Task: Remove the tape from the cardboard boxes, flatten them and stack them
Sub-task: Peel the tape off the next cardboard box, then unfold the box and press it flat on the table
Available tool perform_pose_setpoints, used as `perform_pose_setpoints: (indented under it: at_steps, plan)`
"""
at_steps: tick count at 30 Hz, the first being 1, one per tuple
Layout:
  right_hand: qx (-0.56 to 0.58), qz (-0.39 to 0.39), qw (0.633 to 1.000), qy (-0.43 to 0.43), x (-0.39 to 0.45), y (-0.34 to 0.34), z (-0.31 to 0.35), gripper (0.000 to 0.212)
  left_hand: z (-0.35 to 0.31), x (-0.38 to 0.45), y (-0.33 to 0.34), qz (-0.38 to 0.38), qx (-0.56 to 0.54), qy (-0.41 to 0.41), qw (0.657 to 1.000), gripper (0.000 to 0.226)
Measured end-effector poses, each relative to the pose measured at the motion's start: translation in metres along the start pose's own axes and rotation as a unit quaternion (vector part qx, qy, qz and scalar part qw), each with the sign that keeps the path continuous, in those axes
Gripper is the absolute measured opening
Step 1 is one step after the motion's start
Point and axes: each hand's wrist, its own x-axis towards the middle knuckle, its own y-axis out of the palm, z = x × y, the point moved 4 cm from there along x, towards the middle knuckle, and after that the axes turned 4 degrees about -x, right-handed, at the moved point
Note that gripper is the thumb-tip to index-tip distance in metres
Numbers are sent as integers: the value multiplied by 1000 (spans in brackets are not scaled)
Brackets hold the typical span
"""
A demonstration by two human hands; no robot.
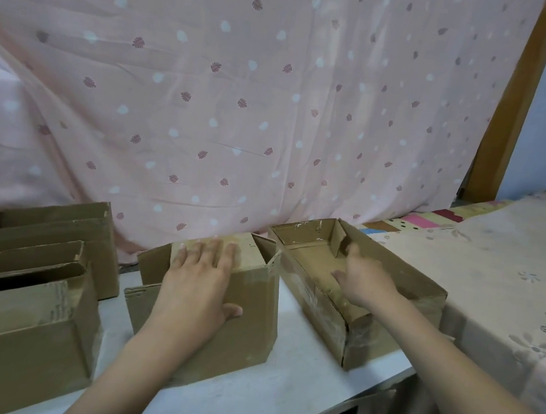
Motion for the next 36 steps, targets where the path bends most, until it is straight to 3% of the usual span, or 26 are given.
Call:
perform_pose_setpoints:
  at_steps: [2, 6, 9, 11, 13, 15, 21, 25, 28, 30, 34, 36]
  plan:
    - [102, -23, 995, -2, -7, -12, 19, 57, 1, -2, 0, -5, 2, -15, 1000, 96]
    - [312, -21, 950, -2, -30, -27, 70, 33, 1, -12, -4, -21, -3, -39, 999, 96]
    - [455, 92, 883, 64, -53, -21, 100, 43, 9, -23, -9, -42, -19, -68, 997, 95]
    - [476, 208, 849, 97, -70, -9, 116, 56, 16, -32, -10, -50, -36, -91, 994, 95]
    - [481, 268, 827, 114, -79, -1, 127, 62, 21, -41, -12, -58, -50, -101, 992, 92]
    - [490, 288, 811, 140, -79, 2, 132, 71, 22, -47, -15, -77, -70, -92, 990, 83]
    - [445, 328, 822, 134, -80, 9, 143, 100, 35, -61, -26, -66, -162, -64, 982, 69]
    - [519, 299, 793, 114, -93, -6, 150, 59, 49, -71, -55, -123, -219, -110, 962, 62]
    - [596, 281, 749, 64, -98, -16, 159, 30, 66, -73, -73, -98, -276, -152, 944, 68]
    - [593, 237, 769, 25, -95, -25, 158, 28, 78, -73, -78, -73, -331, -177, 924, 72]
    - [453, 148, 875, -81, -108, -46, 161, 15, 86, -74, -80, -57, -344, -199, 916, 79]
    - [365, 113, 913, -144, -116, -47, 168, 27, 78, -71, -73, -21, -379, -199, 904, 81]
